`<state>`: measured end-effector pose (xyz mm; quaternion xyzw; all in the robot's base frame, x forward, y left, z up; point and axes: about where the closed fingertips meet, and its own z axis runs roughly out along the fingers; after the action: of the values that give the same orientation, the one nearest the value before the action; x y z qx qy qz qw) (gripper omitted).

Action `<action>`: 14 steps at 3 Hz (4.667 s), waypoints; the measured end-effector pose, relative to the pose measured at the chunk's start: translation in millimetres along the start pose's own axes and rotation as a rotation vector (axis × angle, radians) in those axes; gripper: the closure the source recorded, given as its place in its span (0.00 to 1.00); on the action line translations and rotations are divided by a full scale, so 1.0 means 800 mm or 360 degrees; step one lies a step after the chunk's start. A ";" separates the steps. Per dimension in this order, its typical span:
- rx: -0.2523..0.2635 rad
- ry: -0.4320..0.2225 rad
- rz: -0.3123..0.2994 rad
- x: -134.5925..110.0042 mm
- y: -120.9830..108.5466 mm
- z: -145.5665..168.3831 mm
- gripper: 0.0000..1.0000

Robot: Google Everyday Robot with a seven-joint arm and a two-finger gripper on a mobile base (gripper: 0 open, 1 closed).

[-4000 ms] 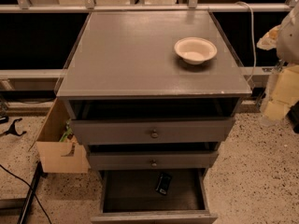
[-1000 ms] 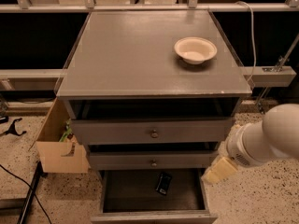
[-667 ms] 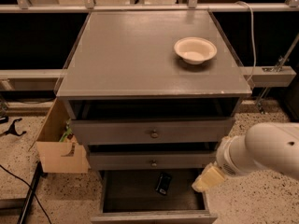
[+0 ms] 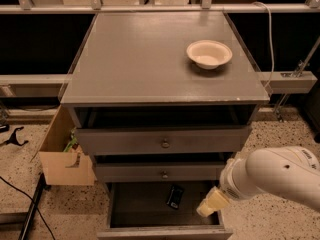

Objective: Pick rxbar blueberry from bottom drawer and place on counter

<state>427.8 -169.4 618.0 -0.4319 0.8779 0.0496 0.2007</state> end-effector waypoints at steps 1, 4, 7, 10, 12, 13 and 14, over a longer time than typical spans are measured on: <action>0.0003 0.0006 0.0051 0.009 -0.003 0.025 0.00; -0.0095 -0.0210 0.0259 0.007 0.013 0.205 0.00; -0.0207 -0.0271 0.0352 0.029 0.033 0.320 0.00; -0.0238 -0.0433 0.0359 0.046 0.041 0.437 0.00; -0.0245 -0.0410 0.0287 0.052 0.056 0.492 0.00; -0.0207 -0.0459 0.0318 0.058 0.052 0.501 0.00; -0.0112 -0.0596 0.0431 0.064 0.043 0.527 0.00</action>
Offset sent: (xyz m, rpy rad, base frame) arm 0.0396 0.0212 -0.1252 0.1482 -0.0233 -0.1446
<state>503.2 -75.9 209.1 -0.3002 0.8730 0.1861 0.3364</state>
